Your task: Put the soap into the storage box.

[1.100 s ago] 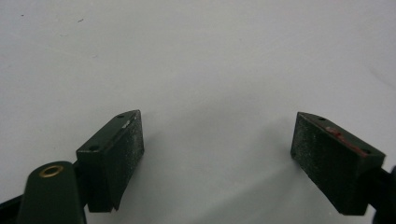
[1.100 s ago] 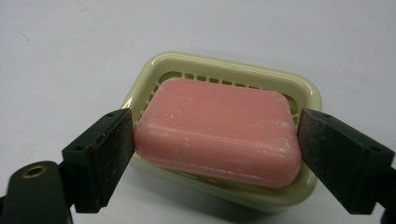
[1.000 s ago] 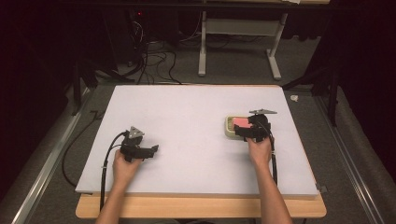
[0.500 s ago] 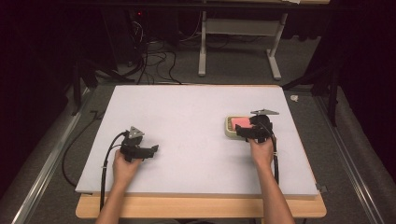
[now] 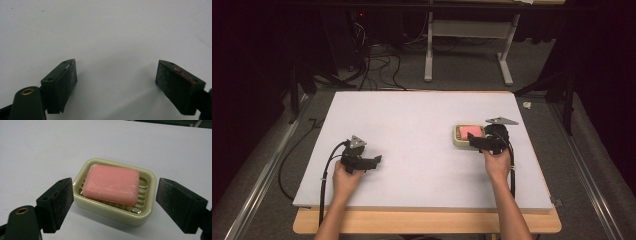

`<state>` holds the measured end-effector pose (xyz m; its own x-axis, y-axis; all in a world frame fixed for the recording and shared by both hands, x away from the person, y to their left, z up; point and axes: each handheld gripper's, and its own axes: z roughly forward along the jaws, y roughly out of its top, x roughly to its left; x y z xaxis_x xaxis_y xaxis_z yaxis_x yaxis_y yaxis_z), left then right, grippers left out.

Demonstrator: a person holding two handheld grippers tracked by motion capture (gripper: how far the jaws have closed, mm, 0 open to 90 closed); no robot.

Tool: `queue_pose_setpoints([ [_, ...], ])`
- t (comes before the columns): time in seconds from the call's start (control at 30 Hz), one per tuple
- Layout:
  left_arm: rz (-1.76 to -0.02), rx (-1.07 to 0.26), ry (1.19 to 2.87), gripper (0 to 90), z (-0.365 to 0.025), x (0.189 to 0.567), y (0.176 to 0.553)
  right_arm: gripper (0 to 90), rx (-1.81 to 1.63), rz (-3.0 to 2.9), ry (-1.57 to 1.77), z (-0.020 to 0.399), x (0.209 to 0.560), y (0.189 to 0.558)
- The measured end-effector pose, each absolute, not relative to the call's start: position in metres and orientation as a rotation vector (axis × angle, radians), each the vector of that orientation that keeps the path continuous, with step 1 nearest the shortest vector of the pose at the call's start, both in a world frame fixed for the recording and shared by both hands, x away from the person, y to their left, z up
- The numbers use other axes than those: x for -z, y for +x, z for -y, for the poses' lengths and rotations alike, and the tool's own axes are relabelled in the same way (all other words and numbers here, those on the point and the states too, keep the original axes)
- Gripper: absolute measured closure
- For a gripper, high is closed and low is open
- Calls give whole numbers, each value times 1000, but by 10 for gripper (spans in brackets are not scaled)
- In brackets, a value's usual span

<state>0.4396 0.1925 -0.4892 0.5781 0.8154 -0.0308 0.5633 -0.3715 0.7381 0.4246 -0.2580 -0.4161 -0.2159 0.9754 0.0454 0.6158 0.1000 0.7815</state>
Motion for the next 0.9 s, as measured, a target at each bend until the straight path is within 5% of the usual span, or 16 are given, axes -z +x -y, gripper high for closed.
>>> queue_pose_setpoints([
  [0.9, -1094, -445, 2084, 179, -192, 489, 440, 162, -1007, -1868, 1533, 274, 411, 397],
])
